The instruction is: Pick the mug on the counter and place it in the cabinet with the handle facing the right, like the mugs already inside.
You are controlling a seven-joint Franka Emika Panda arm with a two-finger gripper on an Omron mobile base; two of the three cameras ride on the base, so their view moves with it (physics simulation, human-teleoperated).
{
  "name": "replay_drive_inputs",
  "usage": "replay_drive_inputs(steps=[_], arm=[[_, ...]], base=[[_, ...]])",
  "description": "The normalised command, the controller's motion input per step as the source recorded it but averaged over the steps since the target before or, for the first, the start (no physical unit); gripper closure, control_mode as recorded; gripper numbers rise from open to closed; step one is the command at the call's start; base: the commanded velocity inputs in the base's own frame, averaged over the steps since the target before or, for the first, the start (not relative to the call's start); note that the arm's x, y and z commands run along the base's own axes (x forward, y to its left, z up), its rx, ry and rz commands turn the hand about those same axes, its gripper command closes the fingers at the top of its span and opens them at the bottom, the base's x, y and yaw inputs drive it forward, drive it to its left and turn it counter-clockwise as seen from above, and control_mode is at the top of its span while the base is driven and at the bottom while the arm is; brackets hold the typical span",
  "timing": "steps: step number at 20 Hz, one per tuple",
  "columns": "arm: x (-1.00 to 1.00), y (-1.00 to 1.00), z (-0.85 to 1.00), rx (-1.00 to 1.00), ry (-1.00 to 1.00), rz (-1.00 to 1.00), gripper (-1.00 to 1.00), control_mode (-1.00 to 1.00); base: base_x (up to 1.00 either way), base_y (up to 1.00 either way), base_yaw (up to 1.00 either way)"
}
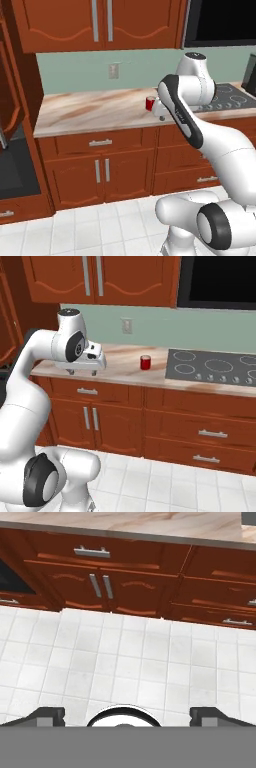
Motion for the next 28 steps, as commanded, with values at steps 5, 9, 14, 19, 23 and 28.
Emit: replay_drive_inputs(steps=[5, 9, 14, 19, 23, 28], arm=[[0.0, 0.0, 0.0, 0.0, 0.0, 0.0, -1.0, 1.0], [0.0, 0.0, 0.0, 0.0, 0.0, 0.0, -1.0, 1.0], [0.0, 0.0, 0.0, 0.0, 0.0, 0.0, -1.0, 1.0], [0.0, 0.0, 0.0, 0.0, 0.0, 0.0, -1.0, 1.0], [0.0, 0.0, 0.0, 0.0, 0.0, 0.0, -1.0, 1.0], [0.0, 0.0, 0.0, 0.0, 0.0, 0.0, -1.0, 1.0]], base=[[0.0, -0.55, 0.0], [0.09, -0.49, 0.0], [0.22, -0.44, 0.0], [0.36, -0.41, -0.02], [0.43, -0.35, -0.04], [0.45, -0.26, -0.05]])
